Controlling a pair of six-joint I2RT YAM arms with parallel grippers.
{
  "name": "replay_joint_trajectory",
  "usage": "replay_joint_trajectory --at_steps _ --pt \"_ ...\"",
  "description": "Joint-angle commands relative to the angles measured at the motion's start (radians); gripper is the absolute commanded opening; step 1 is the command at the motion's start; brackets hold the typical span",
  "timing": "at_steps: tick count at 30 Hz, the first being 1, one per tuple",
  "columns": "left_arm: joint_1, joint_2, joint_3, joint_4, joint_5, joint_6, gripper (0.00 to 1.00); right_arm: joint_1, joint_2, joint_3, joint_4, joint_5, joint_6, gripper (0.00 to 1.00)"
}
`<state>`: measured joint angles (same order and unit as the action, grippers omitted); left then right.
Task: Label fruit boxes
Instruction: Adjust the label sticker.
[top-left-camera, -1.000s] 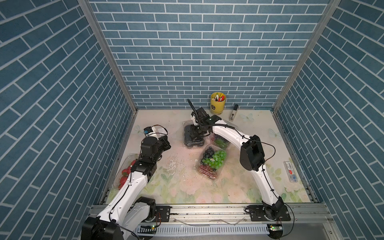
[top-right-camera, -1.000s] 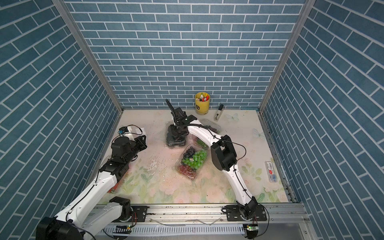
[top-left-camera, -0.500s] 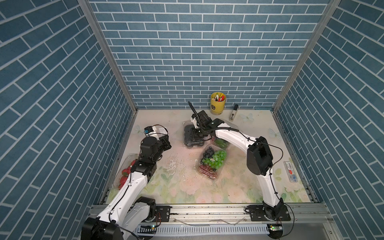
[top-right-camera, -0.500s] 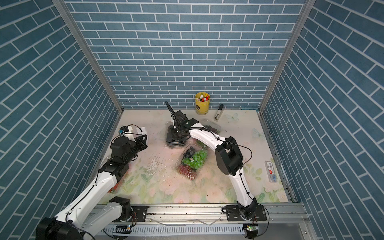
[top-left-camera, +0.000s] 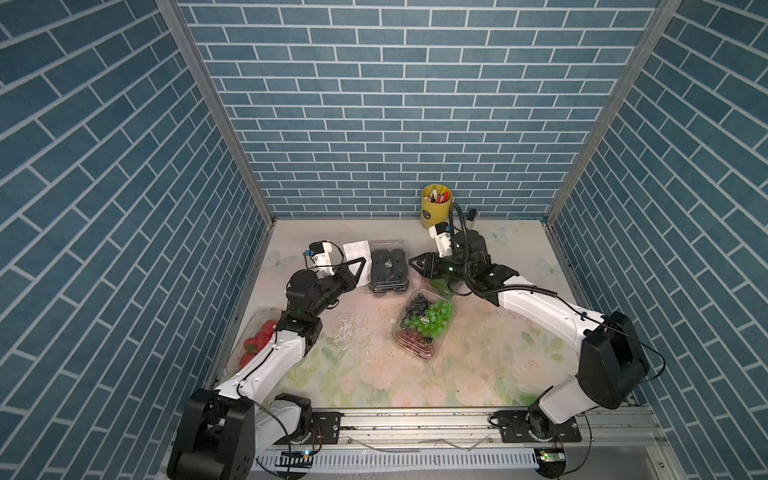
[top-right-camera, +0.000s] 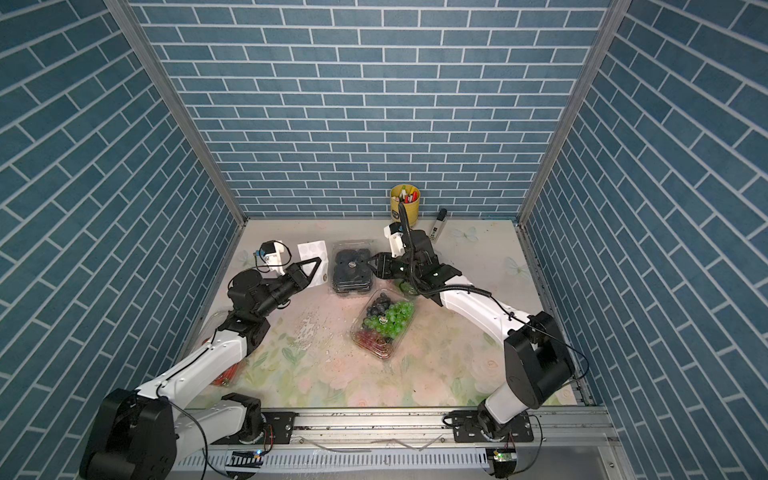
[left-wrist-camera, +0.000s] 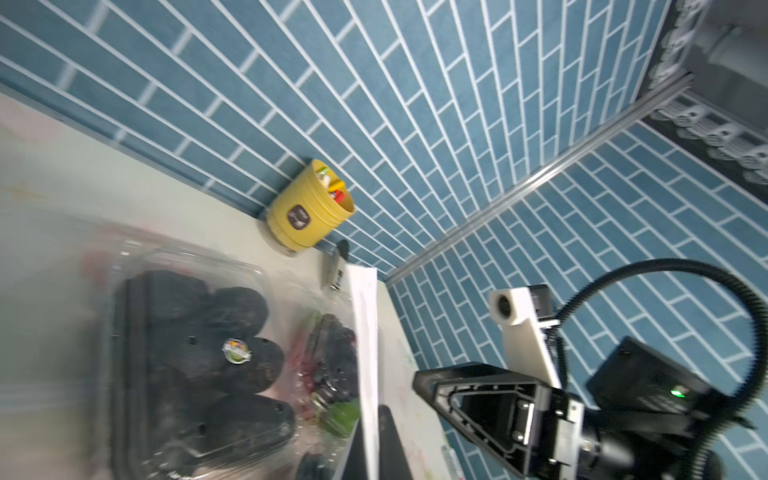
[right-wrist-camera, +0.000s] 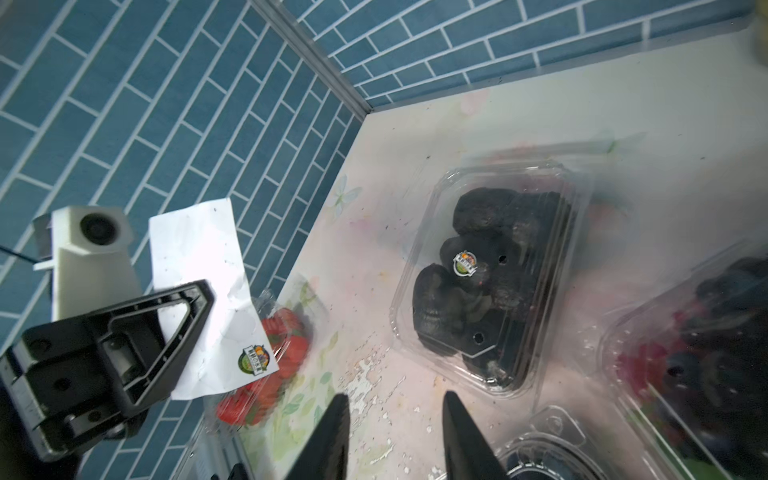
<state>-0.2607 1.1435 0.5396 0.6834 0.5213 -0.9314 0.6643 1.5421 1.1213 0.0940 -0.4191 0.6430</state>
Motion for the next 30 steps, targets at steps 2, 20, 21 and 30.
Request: replay_joint_trajectory --at_steps 2,20,21,30 --pt "-0.075 0.036 0.037 0.193 0.092 -0.080 0.00 -0.007 -0.061 -0.081 0.313 -0.168 0.145 0.41" --pt "-0.185 0.170 0.104 0.338 0.082 -0.237 0.00 -0.035 0.014 -0.151 0.761 -0.386 0.409 0.46" --pt "-0.185 0.170 0.110 0.334 0.080 -0.236 0.00 -0.036 0.020 -0.153 0.776 -0.396 0.419 0.46" --pt "-0.183 0.172 0.135 0.316 0.069 -0.228 0.00 -0.036 0.015 -0.173 0.799 -0.417 0.429 0.30"
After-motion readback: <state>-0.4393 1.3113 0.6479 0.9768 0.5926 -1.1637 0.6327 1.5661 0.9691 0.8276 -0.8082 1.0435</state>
